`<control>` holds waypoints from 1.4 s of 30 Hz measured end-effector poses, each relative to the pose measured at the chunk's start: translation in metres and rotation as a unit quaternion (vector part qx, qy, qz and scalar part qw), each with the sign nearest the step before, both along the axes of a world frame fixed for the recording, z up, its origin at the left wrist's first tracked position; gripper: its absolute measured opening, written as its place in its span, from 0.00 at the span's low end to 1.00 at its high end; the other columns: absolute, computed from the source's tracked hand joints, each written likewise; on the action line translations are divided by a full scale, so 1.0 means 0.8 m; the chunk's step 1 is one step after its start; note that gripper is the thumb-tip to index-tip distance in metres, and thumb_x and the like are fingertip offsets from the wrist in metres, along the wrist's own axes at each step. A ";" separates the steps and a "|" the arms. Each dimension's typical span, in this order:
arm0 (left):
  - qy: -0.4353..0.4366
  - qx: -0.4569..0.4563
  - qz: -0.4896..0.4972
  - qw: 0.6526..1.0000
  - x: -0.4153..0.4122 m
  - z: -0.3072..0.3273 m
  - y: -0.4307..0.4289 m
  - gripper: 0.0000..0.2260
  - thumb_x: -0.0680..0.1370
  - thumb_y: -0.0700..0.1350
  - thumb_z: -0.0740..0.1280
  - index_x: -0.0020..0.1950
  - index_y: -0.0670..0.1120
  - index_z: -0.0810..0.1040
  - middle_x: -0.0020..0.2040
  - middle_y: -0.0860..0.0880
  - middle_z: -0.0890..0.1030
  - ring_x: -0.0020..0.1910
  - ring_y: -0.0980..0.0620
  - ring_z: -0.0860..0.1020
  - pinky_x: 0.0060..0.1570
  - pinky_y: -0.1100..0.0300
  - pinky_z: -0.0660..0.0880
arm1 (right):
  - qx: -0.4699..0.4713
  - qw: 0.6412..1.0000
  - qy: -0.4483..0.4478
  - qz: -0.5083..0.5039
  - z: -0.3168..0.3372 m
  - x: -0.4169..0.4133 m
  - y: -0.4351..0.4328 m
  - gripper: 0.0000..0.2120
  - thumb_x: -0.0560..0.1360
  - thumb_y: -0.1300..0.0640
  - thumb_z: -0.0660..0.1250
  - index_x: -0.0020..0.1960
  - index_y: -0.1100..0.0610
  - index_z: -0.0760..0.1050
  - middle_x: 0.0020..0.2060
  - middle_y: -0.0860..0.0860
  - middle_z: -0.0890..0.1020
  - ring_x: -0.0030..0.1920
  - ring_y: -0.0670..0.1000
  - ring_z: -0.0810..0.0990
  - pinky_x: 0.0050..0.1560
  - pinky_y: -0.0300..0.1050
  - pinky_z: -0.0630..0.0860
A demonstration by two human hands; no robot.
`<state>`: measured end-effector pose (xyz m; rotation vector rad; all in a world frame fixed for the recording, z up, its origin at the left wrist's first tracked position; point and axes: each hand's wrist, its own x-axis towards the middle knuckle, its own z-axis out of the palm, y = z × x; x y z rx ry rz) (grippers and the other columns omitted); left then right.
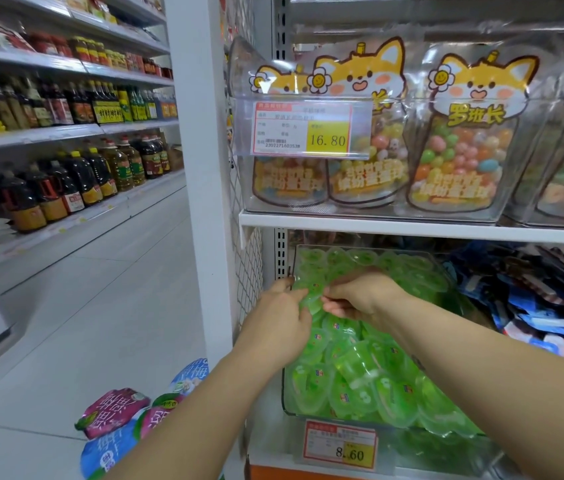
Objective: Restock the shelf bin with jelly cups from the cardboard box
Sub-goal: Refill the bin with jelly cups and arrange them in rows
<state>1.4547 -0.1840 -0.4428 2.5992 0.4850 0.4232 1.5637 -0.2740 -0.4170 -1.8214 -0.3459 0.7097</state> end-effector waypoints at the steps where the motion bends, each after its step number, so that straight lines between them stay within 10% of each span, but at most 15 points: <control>1: 0.003 0.001 0.000 1.000 0.000 0.000 0.000 0.19 0.81 0.45 0.58 0.72 0.47 0.68 0.74 0.48 0.61 0.70 0.48 0.65 0.67 0.53 0.66 | 0.002 1.000 0.000 0.001 0.001 0.000 -0.001 0.04 0.77 0.67 0.64 0.47 0.69 0.74 0.34 0.56 0.78 0.20 0.42 0.76 0.24 0.32 0.75; 9: -0.014 0.083 0.001 0.996 -0.009 0.009 -0.007 0.19 0.80 0.48 0.59 0.72 0.52 0.68 0.73 0.50 0.63 0.70 0.48 0.64 0.68 0.54 0.63 | -0.035 0.981 -0.172 0.076 0.039 -0.015 -0.070 0.06 0.74 0.63 0.69 0.51 0.61 0.79 0.36 0.52 0.82 0.28 0.44 0.79 0.36 0.36 0.79; 14: -0.040 0.123 -0.006 0.992 -0.025 0.022 -0.014 0.15 0.79 0.47 0.60 0.65 0.55 0.74 0.65 0.57 0.70 0.65 0.53 0.67 0.63 0.60 0.62 | -0.215 0.865 -0.356 0.281 0.047 -0.048 -0.125 0.25 0.70 0.48 0.73 0.65 0.47 0.72 0.57 0.41 0.78 0.50 0.41 0.78 0.50 0.32 0.73; 18: -0.025 0.141 -0.007 0.990 -0.031 0.025 -0.025 0.13 0.79 0.47 0.60 0.62 0.55 0.76 0.61 0.57 0.72 0.62 0.53 0.67 0.60 0.59 0.62 | -0.244 0.804 -0.461 0.286 0.025 -0.062 -0.120 0.29 0.70 0.42 0.70 0.69 0.46 0.69 0.63 0.41 0.75 0.49 0.37 0.70 0.49 0.31 0.63; 29: 0.018 0.167 -0.067 0.983 -0.029 0.019 -0.018 0.13 0.79 0.49 0.59 0.62 0.57 0.77 0.63 0.58 0.74 0.64 0.53 0.66 0.64 0.58 0.62 | -0.108 0.887 -0.439 0.099 0.022 -0.015 -0.117 0.14 0.67 0.56 0.77 0.46 0.47 0.74 0.32 0.46 0.80 0.34 0.42 0.80 0.37 0.32 0.74; 42: 0.065 0.197 -0.151 0.967 -0.017 0.016 -0.018 0.15 0.78 0.58 0.59 0.62 0.59 0.76 0.63 0.61 0.74 0.66 0.56 0.64 0.71 0.54 0.53 | -0.213 0.778 -0.564 0.178 -0.010 0.002 -0.067 0.15 0.69 0.55 0.73 0.53 0.55 0.74 0.48 0.48 0.74 0.50 0.50 0.75 0.45 0.39 0.66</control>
